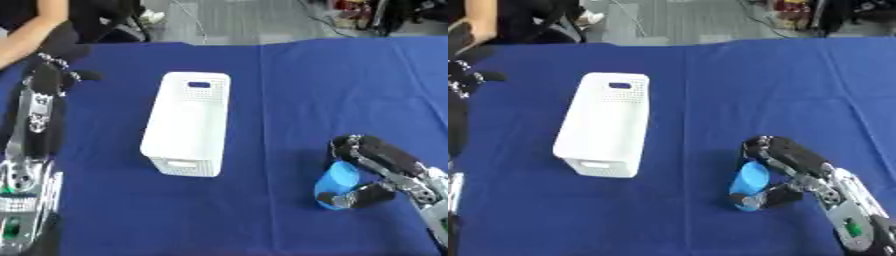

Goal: Pick up objects on the table and place them in the box.

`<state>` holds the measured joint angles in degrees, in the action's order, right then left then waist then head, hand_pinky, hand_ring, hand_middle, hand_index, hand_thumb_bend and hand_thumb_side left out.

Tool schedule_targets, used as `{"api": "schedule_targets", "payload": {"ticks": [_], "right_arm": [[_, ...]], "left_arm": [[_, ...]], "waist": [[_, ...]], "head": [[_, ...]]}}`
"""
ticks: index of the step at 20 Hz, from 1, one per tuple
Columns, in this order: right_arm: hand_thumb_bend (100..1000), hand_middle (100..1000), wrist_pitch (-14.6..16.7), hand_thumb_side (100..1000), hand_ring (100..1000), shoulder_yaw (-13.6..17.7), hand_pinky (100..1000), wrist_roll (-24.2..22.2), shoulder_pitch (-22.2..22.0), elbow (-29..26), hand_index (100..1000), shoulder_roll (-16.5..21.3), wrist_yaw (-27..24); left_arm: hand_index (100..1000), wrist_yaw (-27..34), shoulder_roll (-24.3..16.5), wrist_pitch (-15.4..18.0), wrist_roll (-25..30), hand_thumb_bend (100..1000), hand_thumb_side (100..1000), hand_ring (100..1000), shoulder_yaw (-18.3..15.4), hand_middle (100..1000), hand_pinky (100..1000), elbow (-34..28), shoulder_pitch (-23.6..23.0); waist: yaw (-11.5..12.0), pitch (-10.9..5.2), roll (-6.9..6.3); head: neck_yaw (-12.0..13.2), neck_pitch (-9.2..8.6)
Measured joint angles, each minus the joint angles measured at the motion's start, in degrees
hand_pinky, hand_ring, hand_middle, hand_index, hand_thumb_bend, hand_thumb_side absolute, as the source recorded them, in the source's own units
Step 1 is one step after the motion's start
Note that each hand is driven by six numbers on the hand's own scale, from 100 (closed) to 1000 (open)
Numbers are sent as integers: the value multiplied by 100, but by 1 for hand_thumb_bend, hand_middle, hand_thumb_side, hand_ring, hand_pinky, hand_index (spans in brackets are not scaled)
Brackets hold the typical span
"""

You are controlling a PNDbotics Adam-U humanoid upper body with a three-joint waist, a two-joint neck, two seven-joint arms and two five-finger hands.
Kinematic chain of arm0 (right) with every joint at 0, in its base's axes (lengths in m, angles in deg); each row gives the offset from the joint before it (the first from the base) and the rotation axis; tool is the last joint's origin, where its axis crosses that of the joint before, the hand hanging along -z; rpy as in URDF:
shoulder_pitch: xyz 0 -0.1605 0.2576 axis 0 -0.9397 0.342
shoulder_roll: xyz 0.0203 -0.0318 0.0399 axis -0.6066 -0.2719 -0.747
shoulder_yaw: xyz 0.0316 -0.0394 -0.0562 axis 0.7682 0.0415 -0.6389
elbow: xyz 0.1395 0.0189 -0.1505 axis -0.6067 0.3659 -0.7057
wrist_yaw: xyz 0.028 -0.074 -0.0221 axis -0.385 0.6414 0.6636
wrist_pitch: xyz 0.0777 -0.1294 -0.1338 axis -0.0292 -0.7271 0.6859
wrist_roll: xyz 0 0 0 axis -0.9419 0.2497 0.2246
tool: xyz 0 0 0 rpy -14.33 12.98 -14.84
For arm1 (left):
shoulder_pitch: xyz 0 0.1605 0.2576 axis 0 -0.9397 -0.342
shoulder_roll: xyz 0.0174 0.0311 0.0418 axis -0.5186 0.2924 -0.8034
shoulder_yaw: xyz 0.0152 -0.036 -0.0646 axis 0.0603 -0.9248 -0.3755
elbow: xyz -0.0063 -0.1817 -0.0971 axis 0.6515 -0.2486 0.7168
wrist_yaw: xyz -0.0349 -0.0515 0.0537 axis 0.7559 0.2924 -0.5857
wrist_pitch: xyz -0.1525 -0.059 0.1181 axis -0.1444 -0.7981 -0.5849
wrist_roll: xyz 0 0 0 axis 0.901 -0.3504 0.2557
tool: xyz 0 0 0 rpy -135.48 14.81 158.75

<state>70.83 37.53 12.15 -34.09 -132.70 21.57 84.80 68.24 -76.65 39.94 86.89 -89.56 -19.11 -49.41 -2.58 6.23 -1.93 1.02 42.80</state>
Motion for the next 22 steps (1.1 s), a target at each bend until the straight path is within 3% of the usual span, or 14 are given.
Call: {"api": "schedule_targets", "payload": {"ticks": [9, 22], "right_arm": [[244, 436, 115, 672, 147, 1, 100, 356, -43, 0, 465, 0, 197], [208, 380, 265, 710, 100, 0, 100, 1066, -53, 14, 379, -2, 485]], "left_arm": [[896, 2, 0, 2, 3, 1000, 922, 846, 0, 977, 647, 0, 0], [896, 2, 0, -9, 33, 1000, 928, 846, 2, 977, 646, 0, 0]], "waist": [[2, 0, 0], [19, 0, 0]], "head": [[0, 0], [-1, -2]]}}
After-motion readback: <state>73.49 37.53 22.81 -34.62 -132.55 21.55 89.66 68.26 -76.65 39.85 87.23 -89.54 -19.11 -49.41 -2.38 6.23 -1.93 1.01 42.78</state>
